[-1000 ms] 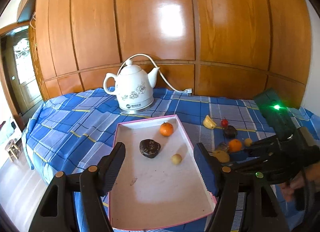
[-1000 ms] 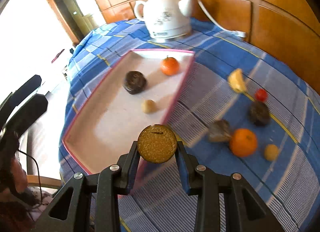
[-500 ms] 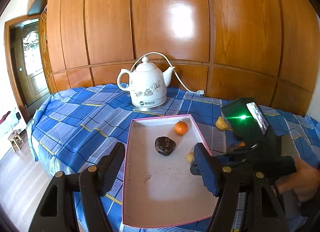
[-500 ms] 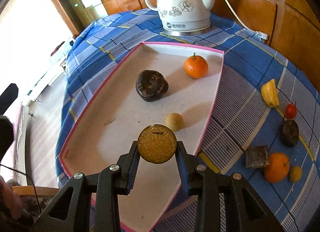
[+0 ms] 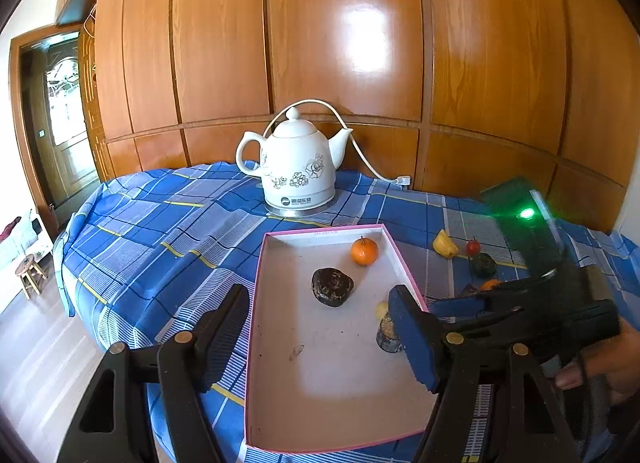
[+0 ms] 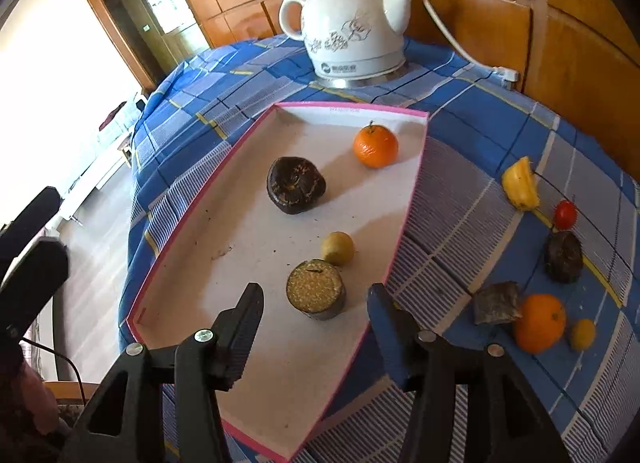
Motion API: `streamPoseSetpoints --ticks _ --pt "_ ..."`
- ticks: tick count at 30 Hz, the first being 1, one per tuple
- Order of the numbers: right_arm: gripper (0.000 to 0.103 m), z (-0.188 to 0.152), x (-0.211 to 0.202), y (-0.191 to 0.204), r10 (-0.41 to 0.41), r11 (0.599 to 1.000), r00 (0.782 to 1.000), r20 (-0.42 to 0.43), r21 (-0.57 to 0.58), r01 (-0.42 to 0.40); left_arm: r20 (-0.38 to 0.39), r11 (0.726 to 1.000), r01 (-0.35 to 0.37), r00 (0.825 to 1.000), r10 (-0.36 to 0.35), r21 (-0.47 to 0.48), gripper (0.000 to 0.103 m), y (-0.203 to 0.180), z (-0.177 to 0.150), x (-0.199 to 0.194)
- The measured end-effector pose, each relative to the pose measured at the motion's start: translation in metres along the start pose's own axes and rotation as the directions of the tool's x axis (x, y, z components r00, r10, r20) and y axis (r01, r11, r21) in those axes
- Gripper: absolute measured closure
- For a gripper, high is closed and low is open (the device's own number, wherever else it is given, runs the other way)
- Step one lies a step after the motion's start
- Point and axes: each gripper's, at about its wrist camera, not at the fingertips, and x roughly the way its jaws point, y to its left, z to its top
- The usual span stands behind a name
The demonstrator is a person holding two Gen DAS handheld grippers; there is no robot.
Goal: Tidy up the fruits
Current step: 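Withdraw both grippers from the tray toward the remaining fruits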
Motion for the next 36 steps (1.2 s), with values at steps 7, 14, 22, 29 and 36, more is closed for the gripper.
streamPoseSetpoints --ticks 7,14,22,29,36 --pt "0.048 -0.009 -0.026 -0.021 -0.032 0.999 0.999 0.035 0.028 0.031 -0.006 1.0 0.001 1.0 -0.001 0.012 0.029 -0.004 0.0 0.001" --pt "0.048 -0.023 -0.051 -0.043 -0.088 0.995 0.995 0.057 0.043 0.086 -0.021 0.999 0.008 1.0 -0.007 0.033 0.029 -0.011 -0.003 0.003" --pt "0.048 -0.035 -0.074 -0.073 -0.154 0.986 0.986 0.066 0.075 0.149 -0.041 0.998 0.02 0.999 -0.018 0.061 0.029 -0.022 -0.005 0.007" --pt "0.048 -0.043 -0.095 -0.111 -0.24 0.967 0.968 0.068 0.109 0.232 -0.077 0.995 0.04 0.996 -0.033 0.087 0.029 -0.031 -0.008 0.017" --pt "0.048 -0.058 -0.1 -0.162 -0.339 0.916 0.939 0.054 0.247 0.316 -0.121 0.993 0.066 0.991 -0.054 0.102 0.029 -0.042 -0.008 0.031"
